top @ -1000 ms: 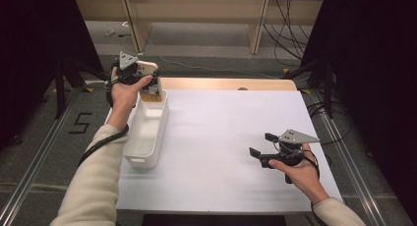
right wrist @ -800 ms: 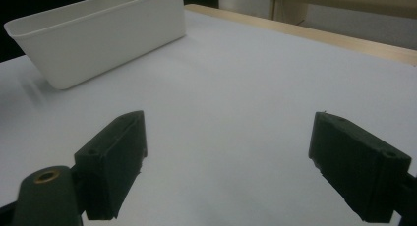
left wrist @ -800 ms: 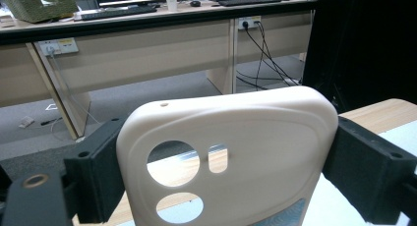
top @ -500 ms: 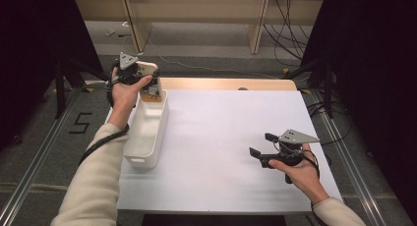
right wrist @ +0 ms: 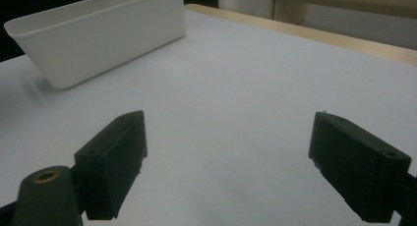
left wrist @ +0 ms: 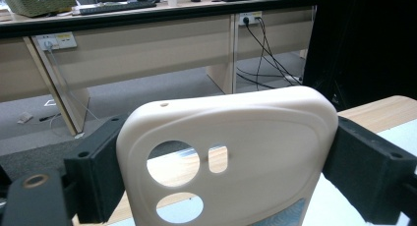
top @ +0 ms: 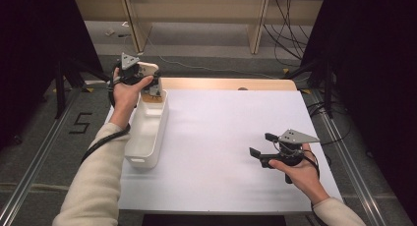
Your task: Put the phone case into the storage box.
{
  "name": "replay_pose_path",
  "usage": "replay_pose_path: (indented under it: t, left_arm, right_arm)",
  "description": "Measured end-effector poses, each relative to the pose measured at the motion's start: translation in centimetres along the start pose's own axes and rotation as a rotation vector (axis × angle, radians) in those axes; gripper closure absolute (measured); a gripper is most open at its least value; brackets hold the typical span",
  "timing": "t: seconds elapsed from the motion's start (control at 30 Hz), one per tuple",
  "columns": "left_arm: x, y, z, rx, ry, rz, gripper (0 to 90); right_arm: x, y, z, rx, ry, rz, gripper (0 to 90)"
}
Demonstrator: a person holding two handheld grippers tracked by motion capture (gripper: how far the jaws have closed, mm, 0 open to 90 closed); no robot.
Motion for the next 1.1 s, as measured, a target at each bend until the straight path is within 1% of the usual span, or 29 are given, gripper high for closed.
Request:
replay_pose_path:
  t: [0.57, 1.1]
  left_arm:
    - [0.46, -0.08, -0.44, -0.004, -0.013, -0.001, 11.3]
    - [0.93, -0.12, -0.79, -0.007, -0.024, 0.007, 11.3]
  right_arm:
    - [0.01, 0.00, 0.00, -0.001, 0.000, 0.000, 15.5]
    - [0.04, 0.00, 0.00, -0.001, -0.002, 0.002, 15.5]
Point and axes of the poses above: each handheld gripper's, and its own axes: z roughly backward along the jaws, x roughly out of its underside, y roughly to its right, the point moved 8 cm from there along -z, roughly forward along the jaws, and after that the axes turned 6 degrees about -x, right-handed, at the moved point
